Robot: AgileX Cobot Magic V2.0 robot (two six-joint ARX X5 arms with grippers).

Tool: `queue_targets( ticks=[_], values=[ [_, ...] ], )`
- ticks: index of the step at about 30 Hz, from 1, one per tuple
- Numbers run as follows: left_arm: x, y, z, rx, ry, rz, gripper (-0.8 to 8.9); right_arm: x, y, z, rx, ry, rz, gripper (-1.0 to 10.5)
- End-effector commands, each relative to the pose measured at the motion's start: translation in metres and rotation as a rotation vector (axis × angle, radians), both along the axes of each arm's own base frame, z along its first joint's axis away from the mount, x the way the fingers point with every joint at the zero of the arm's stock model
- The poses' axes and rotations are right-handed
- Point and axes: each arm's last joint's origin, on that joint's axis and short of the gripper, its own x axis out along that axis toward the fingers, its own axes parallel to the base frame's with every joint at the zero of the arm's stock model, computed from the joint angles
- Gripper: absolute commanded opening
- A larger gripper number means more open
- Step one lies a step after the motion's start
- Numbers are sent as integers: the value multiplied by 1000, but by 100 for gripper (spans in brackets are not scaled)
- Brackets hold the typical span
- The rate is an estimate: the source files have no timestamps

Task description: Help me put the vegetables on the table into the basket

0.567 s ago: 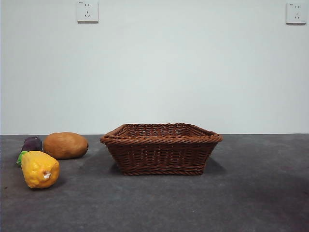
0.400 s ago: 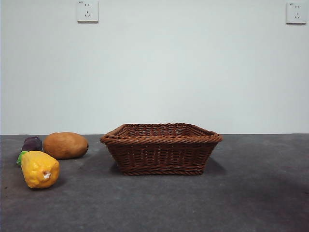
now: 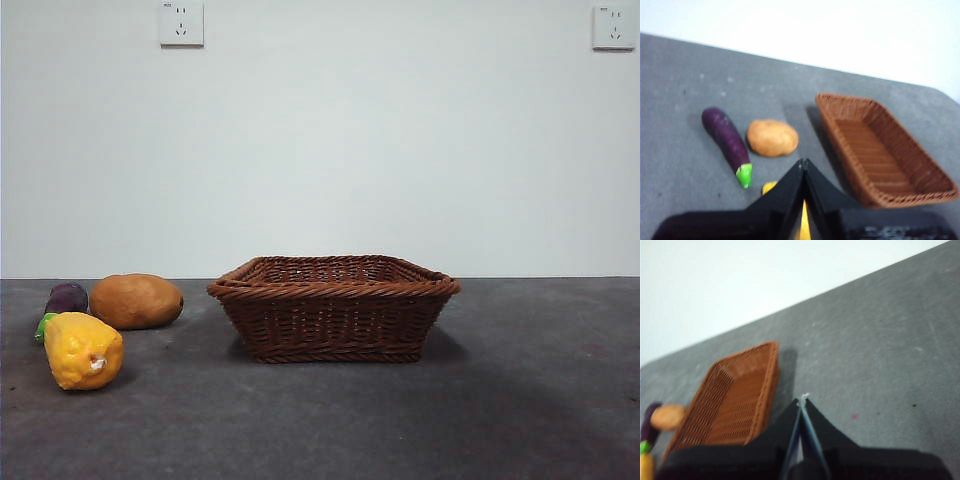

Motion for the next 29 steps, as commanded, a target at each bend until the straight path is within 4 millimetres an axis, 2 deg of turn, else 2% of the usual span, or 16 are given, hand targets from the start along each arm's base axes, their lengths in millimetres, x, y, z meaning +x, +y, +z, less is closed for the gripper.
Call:
queue_targets(
  ticks=[1,9,14,21,28,29],
  values=[
    [-1,0,18,-5,12,-3,-6,-2,1,22,-80,10,41,-10],
    [1,-3,58,47,119,-126,-6,1,1,79,-158,94,108,-10],
    [2,-5,76,63,171,-213,-6,4,2,101,-185,171,171,-10],
    [3,-8,90,86,196,-266,-6,7,4,106,-215,284,279,-10],
    [9,-10,91,62,224,-335,2,8,5,107,-198,278,311,2],
    [11,-11,91,53,229,-354,30,8,5,107,-198,277,311,11]
  ],
)
